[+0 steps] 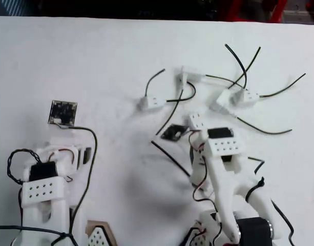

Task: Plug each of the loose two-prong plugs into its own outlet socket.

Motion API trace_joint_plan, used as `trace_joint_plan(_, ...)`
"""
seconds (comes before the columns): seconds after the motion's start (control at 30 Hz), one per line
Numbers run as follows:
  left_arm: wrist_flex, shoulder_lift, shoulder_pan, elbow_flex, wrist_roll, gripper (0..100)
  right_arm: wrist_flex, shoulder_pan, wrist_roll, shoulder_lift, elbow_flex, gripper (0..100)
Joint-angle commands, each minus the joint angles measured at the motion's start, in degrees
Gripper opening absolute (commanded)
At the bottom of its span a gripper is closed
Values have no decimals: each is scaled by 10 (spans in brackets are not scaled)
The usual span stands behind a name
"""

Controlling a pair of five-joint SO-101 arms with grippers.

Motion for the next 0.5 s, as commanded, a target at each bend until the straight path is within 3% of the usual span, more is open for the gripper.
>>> trace_joint_plan(0.0, -9, -17, -2, -2, -4, 257, -44, 7, 29, -14, 26, 219)
trace_joint_plan(0.23, -9, -17, -2, -2, -5, 257, -126, 7, 32, -14, 91, 211)
trace_joint_plan(0.47, -9, -17, -2, -2, -5, 257, -211, 6, 32, -14, 129, 29)
